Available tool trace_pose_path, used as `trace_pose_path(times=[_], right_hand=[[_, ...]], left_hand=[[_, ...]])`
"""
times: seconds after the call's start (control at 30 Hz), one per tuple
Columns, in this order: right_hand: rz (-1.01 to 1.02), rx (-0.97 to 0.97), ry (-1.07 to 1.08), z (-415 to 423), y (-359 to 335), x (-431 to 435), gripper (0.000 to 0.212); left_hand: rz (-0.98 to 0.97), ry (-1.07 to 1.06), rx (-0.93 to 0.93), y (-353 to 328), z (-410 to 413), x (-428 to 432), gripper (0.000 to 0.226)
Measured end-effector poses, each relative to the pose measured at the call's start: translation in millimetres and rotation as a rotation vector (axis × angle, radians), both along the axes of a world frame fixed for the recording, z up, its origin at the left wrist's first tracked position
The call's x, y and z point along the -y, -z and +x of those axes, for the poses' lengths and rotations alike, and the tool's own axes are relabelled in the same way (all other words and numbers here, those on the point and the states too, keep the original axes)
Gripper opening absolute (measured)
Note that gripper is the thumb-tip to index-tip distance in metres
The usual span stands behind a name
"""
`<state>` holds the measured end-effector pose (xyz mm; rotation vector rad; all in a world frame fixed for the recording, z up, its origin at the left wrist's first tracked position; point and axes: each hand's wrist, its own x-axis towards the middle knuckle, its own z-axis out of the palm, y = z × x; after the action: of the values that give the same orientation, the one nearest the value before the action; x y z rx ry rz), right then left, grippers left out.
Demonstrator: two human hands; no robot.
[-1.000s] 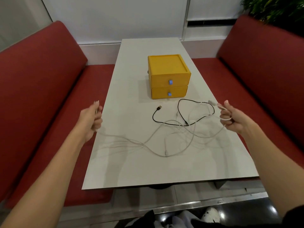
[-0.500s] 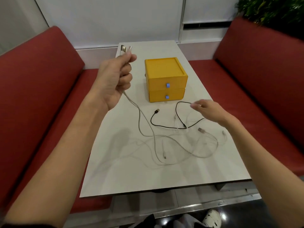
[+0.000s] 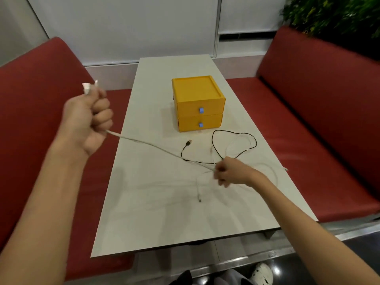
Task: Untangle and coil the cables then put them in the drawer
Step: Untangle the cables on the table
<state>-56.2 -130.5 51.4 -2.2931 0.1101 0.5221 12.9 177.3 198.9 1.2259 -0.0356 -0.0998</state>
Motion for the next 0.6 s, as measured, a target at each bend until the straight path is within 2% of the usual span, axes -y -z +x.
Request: trace_pose_path(times=[0.03,0.1,0.17,0.27,0.33,0.37,0.4,0.47,0.53,0.6], right_hand=[[-0.011,0.001,0.113,-3.9,10.1,17.1,0.015],[0.194,0.013,0.412,-9.7,24.3,43.4,0.012],[0.593,0.007,0.735,-11.0,26.7,58.3,0.015],[1.316,0.099,1.095,-4.5,22.2,72.1,0.015],[1.610,0.136,1.237,0.6,18.8,80.9,0.010],[1.688,0.141,1.292,3.0,18.1,87.3,0.009],[1.728,0.144,1.339,5.5,18.3,94.1,0.009],[1.641,0.142,1.393,9.5,19.5,109.1,0.013],[1.373,0.119,1.385,12.2,20.6,123.4,0.015],[1.043,0.102,1.291,13.1,18.1,132.7,0.016]], left_hand=[[0.005,-0.020,-0.021,2.5,-0.3,-11.9,0.032],[0.049,-0.041,-0.058,11.8,-3.0,-26.6,0.032],[0.150,-0.056,-0.087,28.1,-4.5,-30.5,0.031],[0.299,-0.076,-0.168,66.7,-0.6,-28.6,0.031],[0.357,-0.078,-0.239,97.1,5.3,-31.9,0.031],[0.382,-0.077,-0.271,111.4,8.5,-35.5,0.031],[0.405,-0.078,-0.300,124.6,10.8,-39.7,0.030],[0.446,-0.086,-0.348,146.2,12.8,-49.2,0.029],[0.475,-0.105,-0.390,161.5,11.7,-57.8,0.029],[0.498,-0.118,-0.426,172.9,10.3,-63.5,0.029]])
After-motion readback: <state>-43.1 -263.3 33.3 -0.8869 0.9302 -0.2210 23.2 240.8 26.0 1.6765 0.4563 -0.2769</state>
